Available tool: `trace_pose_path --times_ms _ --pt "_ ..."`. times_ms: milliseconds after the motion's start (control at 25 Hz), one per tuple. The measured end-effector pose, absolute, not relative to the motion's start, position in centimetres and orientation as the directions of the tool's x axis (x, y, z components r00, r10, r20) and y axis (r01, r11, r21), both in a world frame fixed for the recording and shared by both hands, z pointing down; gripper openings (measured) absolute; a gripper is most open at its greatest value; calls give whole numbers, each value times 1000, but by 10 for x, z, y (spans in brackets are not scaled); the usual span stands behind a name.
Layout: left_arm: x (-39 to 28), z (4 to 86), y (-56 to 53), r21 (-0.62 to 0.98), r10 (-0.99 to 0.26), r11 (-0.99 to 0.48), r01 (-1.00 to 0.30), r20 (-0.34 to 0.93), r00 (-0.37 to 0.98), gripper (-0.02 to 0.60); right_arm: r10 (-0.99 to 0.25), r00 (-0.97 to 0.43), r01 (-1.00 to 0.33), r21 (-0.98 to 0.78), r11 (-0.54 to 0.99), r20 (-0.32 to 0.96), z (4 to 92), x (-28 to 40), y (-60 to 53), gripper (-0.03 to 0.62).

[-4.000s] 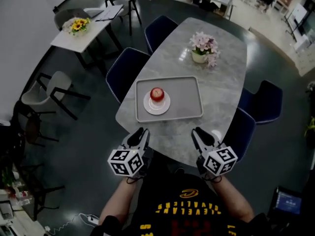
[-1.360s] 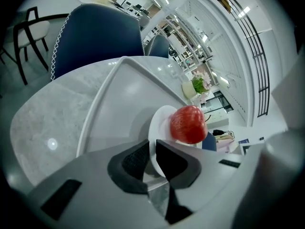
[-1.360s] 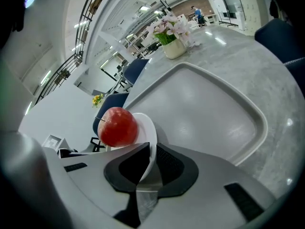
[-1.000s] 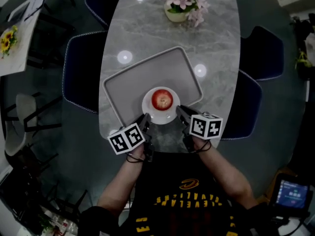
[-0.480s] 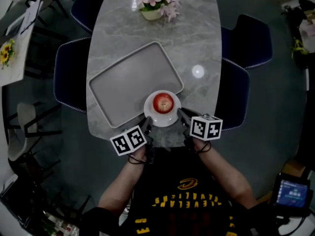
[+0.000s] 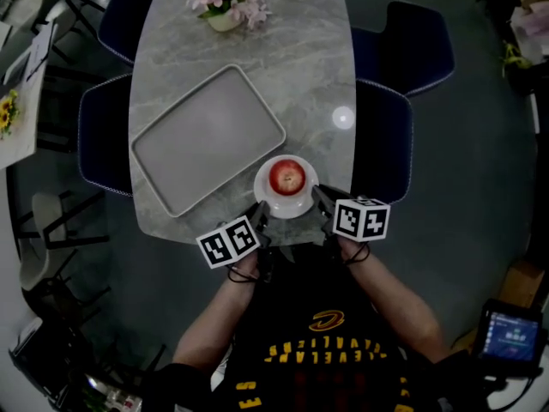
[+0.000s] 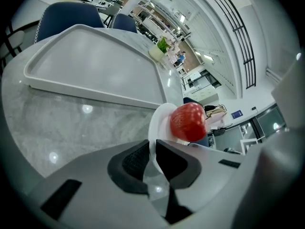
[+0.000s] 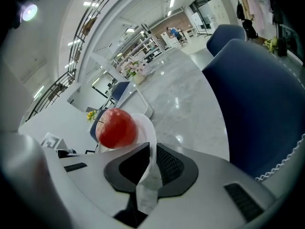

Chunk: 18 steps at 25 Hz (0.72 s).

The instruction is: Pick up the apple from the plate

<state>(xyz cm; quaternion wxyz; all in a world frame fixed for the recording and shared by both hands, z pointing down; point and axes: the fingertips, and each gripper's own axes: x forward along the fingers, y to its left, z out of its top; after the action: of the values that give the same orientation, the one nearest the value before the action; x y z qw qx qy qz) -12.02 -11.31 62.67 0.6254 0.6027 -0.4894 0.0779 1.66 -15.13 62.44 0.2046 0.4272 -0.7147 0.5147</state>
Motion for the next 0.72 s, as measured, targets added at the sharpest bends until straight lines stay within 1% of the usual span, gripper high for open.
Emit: trace_pose_path --times_ms 440,720 --pt "-66 642 -100 690 -473 235 -684 696 540 46 -419 -512 -844 -531 81 750 635 73 -132 51" --pt "-55 657 -93 665 -450 214 -715 717 532 46 -412 -495 -853 -519 61 765 655 85 -120 52"
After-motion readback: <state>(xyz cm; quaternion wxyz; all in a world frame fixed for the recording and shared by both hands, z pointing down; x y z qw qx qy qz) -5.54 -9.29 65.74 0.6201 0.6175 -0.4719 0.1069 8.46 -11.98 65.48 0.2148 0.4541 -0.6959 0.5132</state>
